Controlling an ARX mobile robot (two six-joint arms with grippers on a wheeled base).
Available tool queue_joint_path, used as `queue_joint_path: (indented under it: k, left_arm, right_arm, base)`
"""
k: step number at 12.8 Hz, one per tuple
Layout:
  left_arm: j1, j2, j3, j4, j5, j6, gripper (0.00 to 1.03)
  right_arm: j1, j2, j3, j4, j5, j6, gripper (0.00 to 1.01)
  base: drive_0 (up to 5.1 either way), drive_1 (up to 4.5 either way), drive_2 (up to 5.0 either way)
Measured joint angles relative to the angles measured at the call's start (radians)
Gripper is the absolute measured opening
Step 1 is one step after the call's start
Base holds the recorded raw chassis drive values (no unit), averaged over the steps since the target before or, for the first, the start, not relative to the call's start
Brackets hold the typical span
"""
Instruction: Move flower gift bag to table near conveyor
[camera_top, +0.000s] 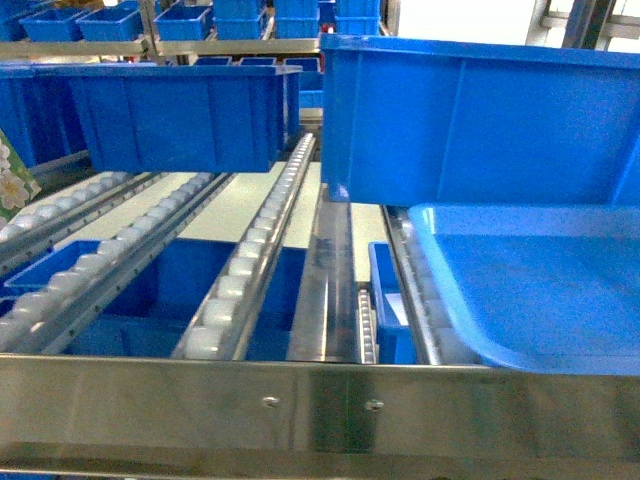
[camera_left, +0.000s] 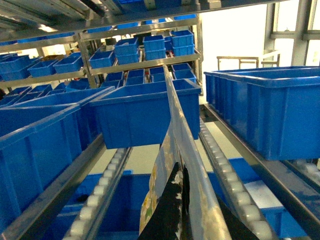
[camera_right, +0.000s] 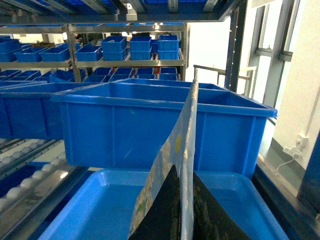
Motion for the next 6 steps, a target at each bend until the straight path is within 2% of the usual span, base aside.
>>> queue_joint_path:
  k: [2,6]
  left_arm:
    - [0.0,0.0,0.0,-0.002,-0.002,0.0,0.02]
    - [0.001,0.0,0.0,-0.002,-0.002,0.0,0.02]
  right_arm:
    - [0.0,0.002,0.0,-0.002,0.0,0.0,0.03]
    - [0.0,0.0,0.0,-0.002,0.0,0.0,0.03]
  base:
    - [-4.8,1.86,3.1]
    - [-4.4,0.65,4.2]
